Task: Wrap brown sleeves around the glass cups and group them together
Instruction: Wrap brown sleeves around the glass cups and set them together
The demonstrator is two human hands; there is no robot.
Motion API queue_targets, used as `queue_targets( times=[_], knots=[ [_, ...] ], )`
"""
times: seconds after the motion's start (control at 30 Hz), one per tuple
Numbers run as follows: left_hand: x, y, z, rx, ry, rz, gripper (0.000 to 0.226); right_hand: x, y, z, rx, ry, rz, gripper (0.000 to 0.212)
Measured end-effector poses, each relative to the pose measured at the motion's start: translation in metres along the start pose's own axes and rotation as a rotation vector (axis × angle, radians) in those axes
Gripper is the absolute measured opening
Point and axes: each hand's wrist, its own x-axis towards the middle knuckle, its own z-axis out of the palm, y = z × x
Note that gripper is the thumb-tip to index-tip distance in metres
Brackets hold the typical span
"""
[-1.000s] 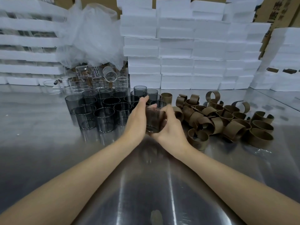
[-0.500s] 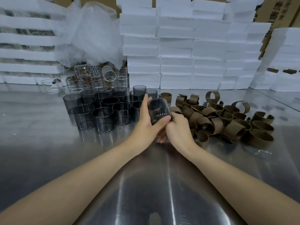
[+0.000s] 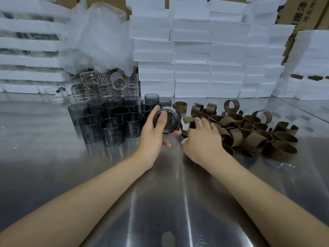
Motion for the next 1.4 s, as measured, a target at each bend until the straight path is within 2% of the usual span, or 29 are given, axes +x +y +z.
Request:
queue_targets(
  times=[0.13, 0.2, 0.33, 0.4, 0.53, 0.63, 0.73, 0.8, 0.9, 1.07, 1.13, 1.3, 1.4],
  knots=[
    [0.002, 0.0, -0.002, -0.014, 0.035, -0.018, 0.053, 0.0, -0.004, 0.006, -0.015, 0.02, 0.013, 0.05],
    [0.002, 0.002, -0.004, 0.002, 0.06, -0.041, 0.055, 0.002, -0.002, 0.0, 0.048, 0.068, 0.003, 0.044],
    [0.002, 0.001, -0.005, 0.065, 0.03, -0.069, 0.029, 0.003, 0.002, -0.013, 0.263, 0.208, -0.024, 0.033],
    [0.002, 0.001, -0.004, 0.046, 0.008, -0.113, 0.028, 0.004, 0.001, -0.014, 0.385, 0.237, -0.029, 0.03],
    [0.002, 0.001, -0.004, -0.034, -0.051, -0.22, 0.024, 0.009, 0.003, -0.015, 0.768, 0.243, 0.119, 0.026],
    [0.002, 0.0, -0.004, -0.064, -0.094, -0.253, 0.025, 0.01, 0.005, -0.015, 0.901, 0.401, 0.102, 0.021],
    [0.002, 0.0, -0.004, -0.052, -0.125, -0.233, 0.027, 0.01, 0.01, -0.017, 1.018, 0.509, 0.056, 0.031],
    [0.001, 0.0, -0.004, -0.041, -0.138, -0.211, 0.025, 0.011, 0.012, -0.017, 1.16, 0.527, 0.046, 0.033],
    [0.0, -0.001, -0.003, -0.011, -0.144, -0.164, 0.027, 0.013, 0.011, -0.017, 1.359, 0.444, -0.031, 0.03],
    [-0.002, 0.004, -0.001, -0.025, -0.13, -0.194, 0.021, 0.011, 0.009, -0.01, 1.282, 0.371, -0.197, 0.035],
    [-0.002, 0.003, -0.001, 0.028, -0.165, -0.15, 0.026, 0.009, 0.006, -0.008, 1.23, 0.374, -0.227, 0.034],
    [0.0, -0.001, -0.001, 0.082, -0.179, -0.05, 0.026, 0.009, 0.005, -0.007, 1.207, 0.411, -0.123, 0.018],
    [0.002, -0.005, -0.002, 0.06, -0.155, -0.052, 0.026, 0.01, 0.005, -0.011, 1.13, 0.307, -0.104, 0.025]
  ],
)
